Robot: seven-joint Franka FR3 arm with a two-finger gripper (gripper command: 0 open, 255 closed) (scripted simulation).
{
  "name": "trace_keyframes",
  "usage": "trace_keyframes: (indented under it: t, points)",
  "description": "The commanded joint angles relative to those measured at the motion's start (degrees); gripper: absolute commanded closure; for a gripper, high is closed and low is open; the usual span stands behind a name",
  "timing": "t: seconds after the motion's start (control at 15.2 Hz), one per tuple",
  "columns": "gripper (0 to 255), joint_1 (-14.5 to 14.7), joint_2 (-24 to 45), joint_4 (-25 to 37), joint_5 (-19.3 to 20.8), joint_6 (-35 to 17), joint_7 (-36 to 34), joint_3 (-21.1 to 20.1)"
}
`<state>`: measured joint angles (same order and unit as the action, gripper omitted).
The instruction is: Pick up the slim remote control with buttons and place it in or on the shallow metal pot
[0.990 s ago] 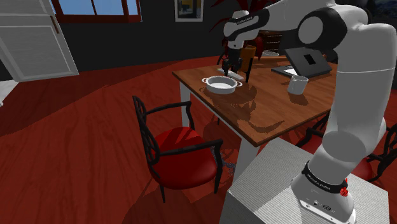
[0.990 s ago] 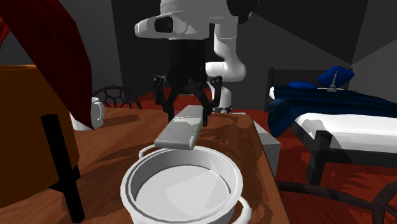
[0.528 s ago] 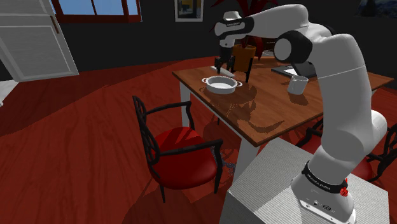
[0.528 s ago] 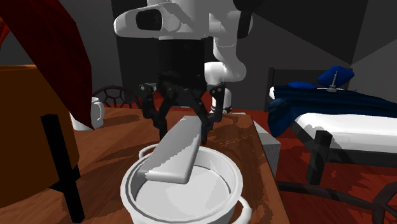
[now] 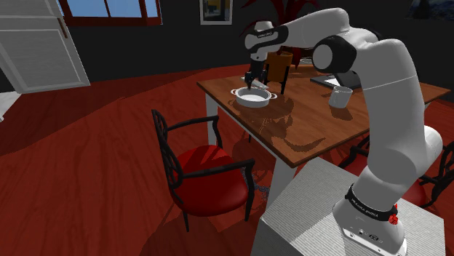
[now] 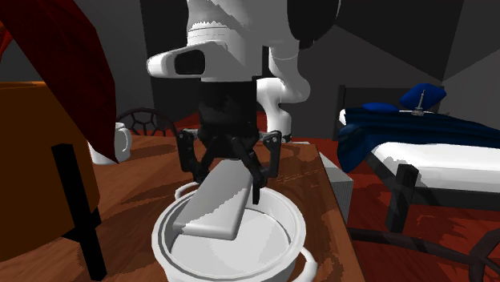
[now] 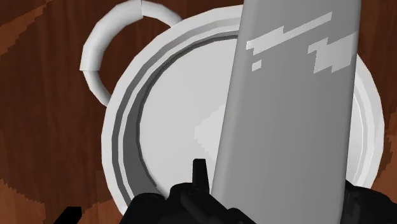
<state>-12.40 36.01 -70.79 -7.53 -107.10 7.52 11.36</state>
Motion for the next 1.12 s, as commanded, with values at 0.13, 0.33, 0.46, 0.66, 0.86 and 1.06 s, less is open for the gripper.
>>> trace_keyframes:
  t: [0.13,0.33,0.46,0.66,0.86,1.06]
  points:
    - [255,0.0,1.3,-2.2,-0.2,-3.0,0.2,-0.1]
    - [255,0.0,1.3,-2.2,-0.2,-3.0,0.2,-0.1]
    - [255,0.0,1.3,-2.2,-0.2,-3.0,0.2,-0.1]
    - [255,0.0,1.3,-2.2,-0.2,-3.0,0.2,-0.1]
    - [0,0.2,0.7,-2.6,-0.1,-2.7,0.0,-0.1]
    - [0,0.0,1.3,-2.2,-0.2,-3.0,0.2,-0.1]
